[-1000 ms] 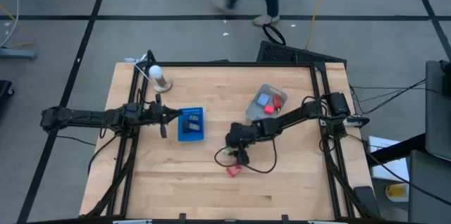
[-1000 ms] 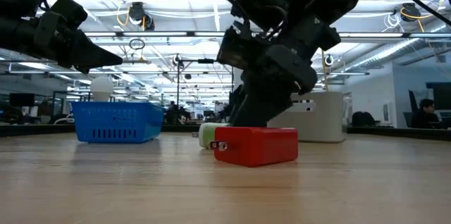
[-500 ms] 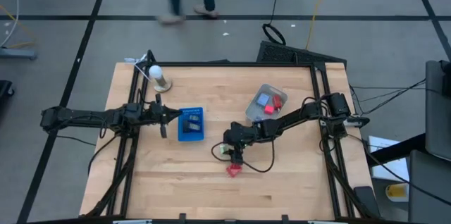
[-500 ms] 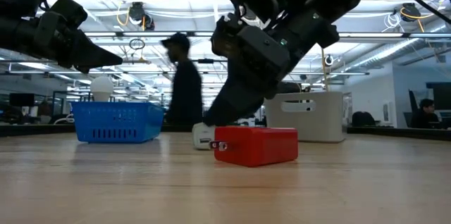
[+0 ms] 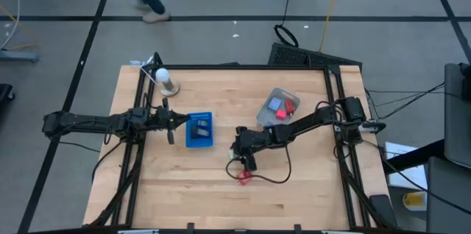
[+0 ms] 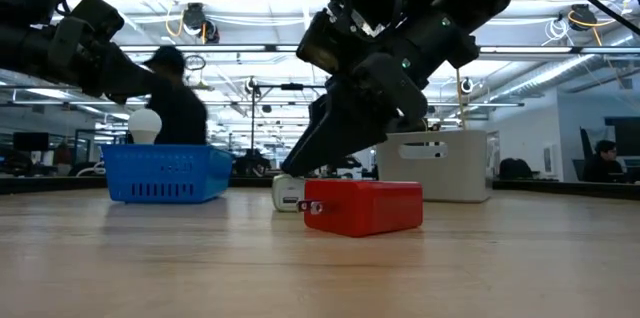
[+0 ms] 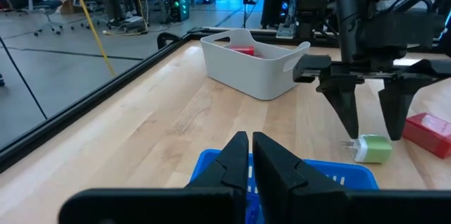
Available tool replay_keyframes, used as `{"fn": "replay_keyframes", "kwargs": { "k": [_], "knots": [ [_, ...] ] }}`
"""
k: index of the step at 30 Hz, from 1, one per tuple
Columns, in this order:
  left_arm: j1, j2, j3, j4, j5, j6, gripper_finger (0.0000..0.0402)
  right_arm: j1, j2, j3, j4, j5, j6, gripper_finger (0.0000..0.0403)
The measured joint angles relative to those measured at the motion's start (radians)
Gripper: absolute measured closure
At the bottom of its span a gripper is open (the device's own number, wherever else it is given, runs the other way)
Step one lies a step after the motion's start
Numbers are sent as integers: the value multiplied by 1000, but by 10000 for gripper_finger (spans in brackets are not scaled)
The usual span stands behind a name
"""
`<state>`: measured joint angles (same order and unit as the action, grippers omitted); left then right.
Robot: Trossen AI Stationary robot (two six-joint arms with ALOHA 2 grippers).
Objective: Pick & Place Office items
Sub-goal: Put the green charger adapter into the gray bin
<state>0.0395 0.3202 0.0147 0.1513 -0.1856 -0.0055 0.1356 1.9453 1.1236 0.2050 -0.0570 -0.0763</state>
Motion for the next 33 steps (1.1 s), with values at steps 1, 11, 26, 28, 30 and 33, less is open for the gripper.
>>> {"fn": "replay_keyframes", "kwargs": {
  "k": [1, 11, 26, 28, 30, 33],
  "knots": [
    [0, 0, 0, 0, 0, 0, 376, 0, 6, 0, 2, -8, -12, 181],
    [0, 0, 0, -1, 0, -5, 376, -17, 31, 1, 22, -77, -58, 181],
    [0, 0, 0, -6, 0, -1, 376, -30, 43, 1, 45, -131, -16, 246],
    [0, 0, 0, -6, 0, -1, 376, -31, 43, 1, 45, -131, -16, 255],
    [0, 0, 0, -6, 0, -2, 376, -31, 43, 1, 46, -132, -19, 255],
    [0, 0, 0, -6, 0, -3, 376, -30, 43, 1, 52, -131, -21, 255]
  ]
}}
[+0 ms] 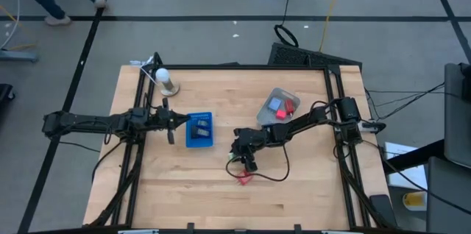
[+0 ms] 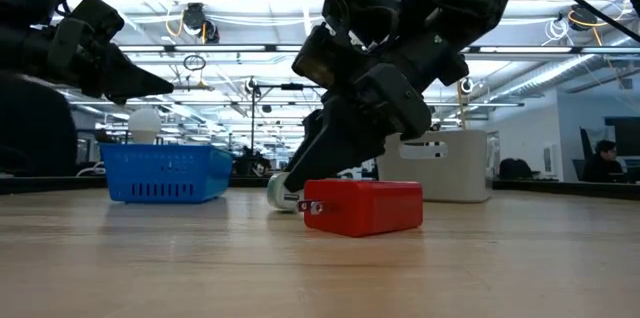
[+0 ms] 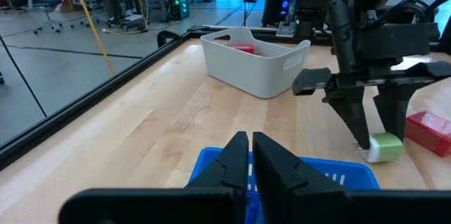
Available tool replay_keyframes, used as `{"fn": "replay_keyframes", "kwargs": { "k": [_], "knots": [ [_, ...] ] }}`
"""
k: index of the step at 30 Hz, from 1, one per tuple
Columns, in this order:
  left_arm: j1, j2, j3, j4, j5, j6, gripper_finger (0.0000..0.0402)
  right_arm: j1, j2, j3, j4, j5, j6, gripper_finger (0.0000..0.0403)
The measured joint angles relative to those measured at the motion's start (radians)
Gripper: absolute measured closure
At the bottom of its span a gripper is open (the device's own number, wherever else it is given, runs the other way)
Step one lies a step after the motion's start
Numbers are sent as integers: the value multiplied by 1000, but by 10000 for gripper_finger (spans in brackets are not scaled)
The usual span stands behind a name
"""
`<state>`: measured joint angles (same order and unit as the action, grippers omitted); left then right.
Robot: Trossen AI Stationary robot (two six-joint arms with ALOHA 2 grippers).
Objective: Pick & Place Office items
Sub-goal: Put the green charger adapter into the gray bin
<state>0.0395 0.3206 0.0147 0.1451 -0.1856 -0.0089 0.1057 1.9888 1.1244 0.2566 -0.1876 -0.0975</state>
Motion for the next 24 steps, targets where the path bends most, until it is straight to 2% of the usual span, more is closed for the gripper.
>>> {"fn": "replay_keyframes", "kwargs": {
  "k": [6, 11, 13, 19, 24],
  "knots": [
    [0, 0, 0, -1, 0, 0, 376, -1, -77, -1, -32, 3, 1, 255],
    [0, 0, 0, -20, 0, 1, 376, 1, -248, -17, -138, 35, -19, 255],
    [0, 0, 0, -21, 0, 1, 376, 1, -338, -44, -165, 57, -23, 255],
    [0, 0, 0, -22, 0, 18, 376, -57, -663, -206, -154, 33, 28, 255],
    [0, 0, 0, -20, -2, 33, 376, -116, -958, -387, -149, 120, 52, 255]
  ]
}}
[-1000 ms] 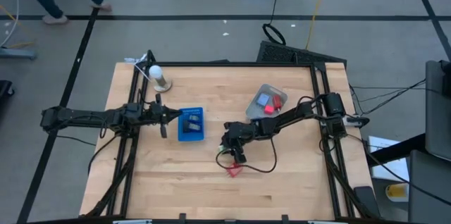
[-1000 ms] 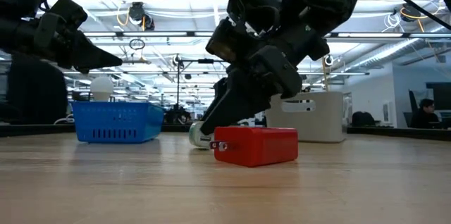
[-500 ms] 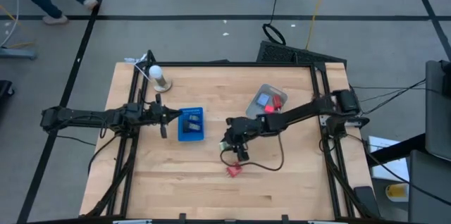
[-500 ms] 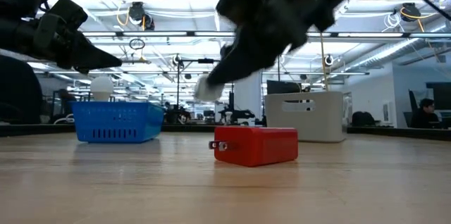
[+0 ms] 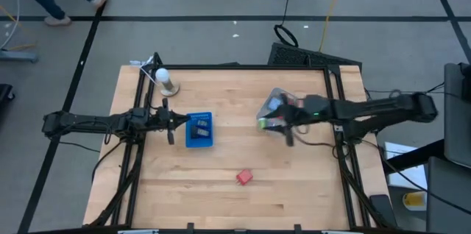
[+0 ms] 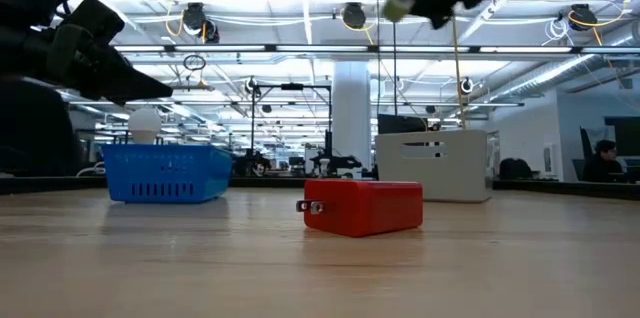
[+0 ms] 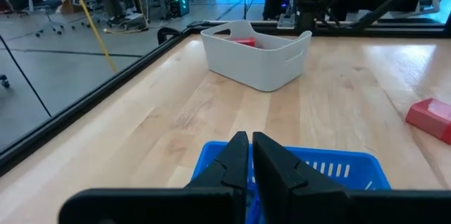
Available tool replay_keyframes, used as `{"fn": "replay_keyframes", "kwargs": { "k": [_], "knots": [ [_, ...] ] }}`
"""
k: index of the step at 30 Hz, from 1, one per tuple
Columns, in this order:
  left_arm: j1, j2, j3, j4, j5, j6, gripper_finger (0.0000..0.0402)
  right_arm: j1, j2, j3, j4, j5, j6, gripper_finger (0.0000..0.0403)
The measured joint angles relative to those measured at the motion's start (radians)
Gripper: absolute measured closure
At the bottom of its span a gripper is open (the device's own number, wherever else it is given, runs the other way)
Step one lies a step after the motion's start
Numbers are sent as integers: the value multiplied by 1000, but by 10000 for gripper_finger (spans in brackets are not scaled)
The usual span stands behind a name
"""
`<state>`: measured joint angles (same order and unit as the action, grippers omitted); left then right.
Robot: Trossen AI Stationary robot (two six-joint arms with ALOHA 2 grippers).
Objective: Pick & Place Office items
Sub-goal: Put the green charger adapter into the gray bin
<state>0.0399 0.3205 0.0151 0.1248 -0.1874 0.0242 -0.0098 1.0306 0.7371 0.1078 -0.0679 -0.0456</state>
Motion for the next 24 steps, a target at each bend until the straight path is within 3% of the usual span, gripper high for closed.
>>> {"fn": "replay_keyframes", "kwargs": {
  "k": [6, 11, 16, 24],
  "knots": [
    [0, 0, 0, 6, -8, 0, 376, -70, -305, -210, 6, -10, 50, 255],
    [0, 0, 0, 16, -8, -1, 376, -75, -470, -388, 135, -10, 61, 255],
    [0, 0, 0, 57, -8, 12, 376, -74, -561, -526, 251, 20, 79, 255],
    [0, 0, 0, 83, -7, -1, 376, -75, -598, -659, 358, 97, 87, 255]
  ]
}}
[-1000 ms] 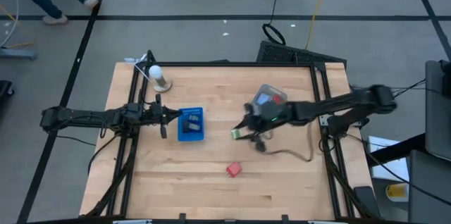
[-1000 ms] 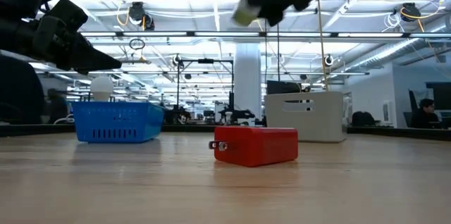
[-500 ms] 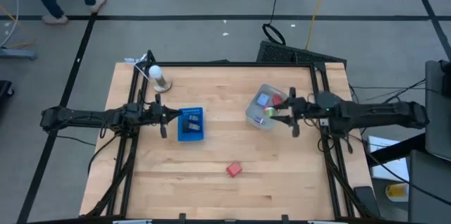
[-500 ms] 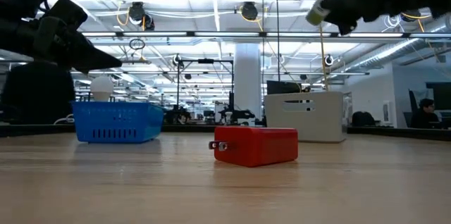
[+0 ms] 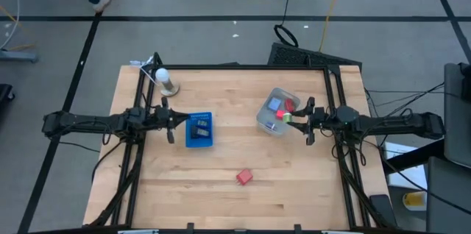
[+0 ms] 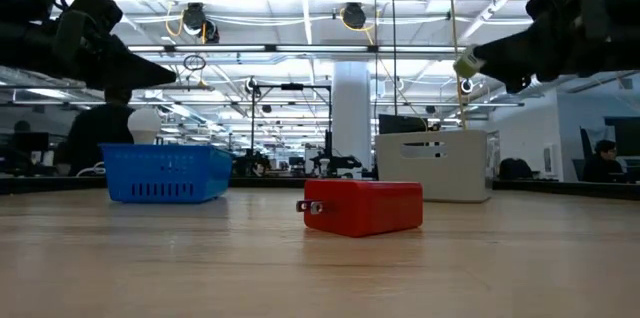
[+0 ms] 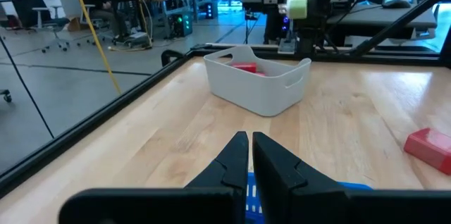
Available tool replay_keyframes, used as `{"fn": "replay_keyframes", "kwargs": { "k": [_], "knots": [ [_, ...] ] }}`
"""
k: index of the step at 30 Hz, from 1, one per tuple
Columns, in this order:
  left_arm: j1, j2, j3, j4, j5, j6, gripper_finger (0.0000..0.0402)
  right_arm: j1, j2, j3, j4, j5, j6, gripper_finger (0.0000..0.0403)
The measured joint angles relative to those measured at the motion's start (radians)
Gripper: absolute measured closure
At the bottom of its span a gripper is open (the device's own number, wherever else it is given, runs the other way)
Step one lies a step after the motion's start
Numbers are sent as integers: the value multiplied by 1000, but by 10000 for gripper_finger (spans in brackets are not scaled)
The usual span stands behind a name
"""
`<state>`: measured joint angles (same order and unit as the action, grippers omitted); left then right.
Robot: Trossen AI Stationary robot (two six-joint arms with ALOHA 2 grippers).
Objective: Pick & Place Office items
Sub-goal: Put the green charger adapter into the gray bin
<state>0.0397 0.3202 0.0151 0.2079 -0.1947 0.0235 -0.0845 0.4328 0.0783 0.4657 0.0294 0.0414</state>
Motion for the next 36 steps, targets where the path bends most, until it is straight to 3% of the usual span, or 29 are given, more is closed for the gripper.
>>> {"fn": "replay_keyframes", "kwargs": {
  "k": [15, 19, 25, 32, 36],
  "knots": [
    [0, 0, 0, -1, 1, 1, 376, 0, 1, -8, -2, 27, -8, 255],
    [0, 0, 0, -1, 0, 3, 376, 0, 37, 35, -30, 111, -7, 255],
    [0, 0, 0, -1, 0, 0, 376, -24, 228, 220, -333, 263, 26, 255],
    [0, 0, 0, -9, 2, -18, 376, -116, 536, 320, -350, 248, 50, 255],
    [0, 0, 0, -32, 2, -22, 376, -156, 643, 361, -346, 174, 50, 255]
  ]
}}
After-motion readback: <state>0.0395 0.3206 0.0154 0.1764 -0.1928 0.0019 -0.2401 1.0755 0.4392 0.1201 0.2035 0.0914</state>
